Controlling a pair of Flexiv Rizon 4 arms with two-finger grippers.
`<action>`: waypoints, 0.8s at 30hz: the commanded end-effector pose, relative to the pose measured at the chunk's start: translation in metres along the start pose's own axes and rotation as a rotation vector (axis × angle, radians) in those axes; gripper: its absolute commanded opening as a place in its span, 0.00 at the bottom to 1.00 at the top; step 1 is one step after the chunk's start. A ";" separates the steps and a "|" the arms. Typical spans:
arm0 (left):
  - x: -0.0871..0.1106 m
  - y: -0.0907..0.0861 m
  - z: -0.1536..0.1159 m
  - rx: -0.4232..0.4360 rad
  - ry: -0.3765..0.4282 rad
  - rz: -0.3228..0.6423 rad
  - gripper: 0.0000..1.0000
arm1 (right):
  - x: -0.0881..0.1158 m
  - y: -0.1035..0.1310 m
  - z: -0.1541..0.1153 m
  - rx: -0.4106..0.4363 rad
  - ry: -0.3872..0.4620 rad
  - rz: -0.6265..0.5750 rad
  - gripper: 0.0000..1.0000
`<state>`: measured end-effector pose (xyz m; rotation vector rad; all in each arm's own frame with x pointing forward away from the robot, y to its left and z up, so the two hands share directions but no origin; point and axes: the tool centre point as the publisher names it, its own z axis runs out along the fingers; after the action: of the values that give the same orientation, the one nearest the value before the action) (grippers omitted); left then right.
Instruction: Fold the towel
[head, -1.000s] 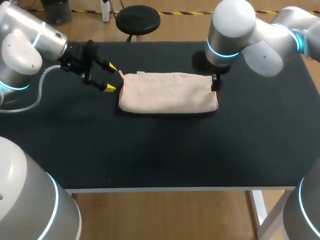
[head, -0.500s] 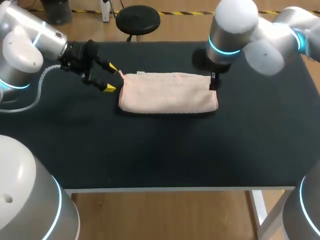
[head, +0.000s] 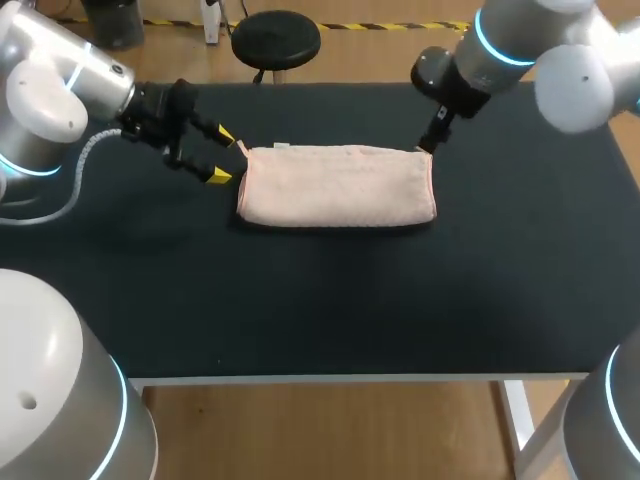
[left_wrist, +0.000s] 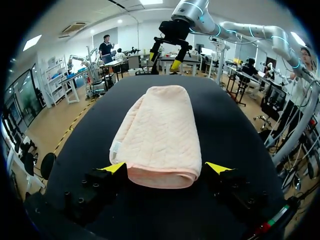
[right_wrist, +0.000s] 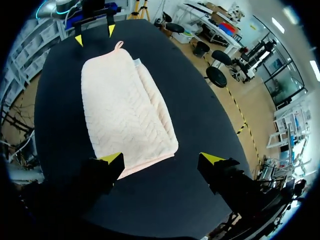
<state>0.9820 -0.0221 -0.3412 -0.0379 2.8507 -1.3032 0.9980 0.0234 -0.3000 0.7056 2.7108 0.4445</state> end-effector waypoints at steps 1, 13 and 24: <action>0.000 0.001 0.000 0.001 -0.002 0.001 1.00 | 0.002 -0.017 -0.003 -0.505 0.185 0.770 1.00; 0.000 0.001 0.000 0.001 -0.002 0.001 1.00 | 0.009 -0.050 0.010 -0.568 0.392 1.223 1.00; 0.000 0.001 0.000 0.001 -0.002 0.001 1.00 | 0.015 -0.063 0.049 -0.536 0.563 1.515 1.00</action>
<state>0.9821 -0.0224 -0.3416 -0.0382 2.8496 -1.3033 0.9686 -0.0136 -0.3541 1.6375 2.4396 1.0931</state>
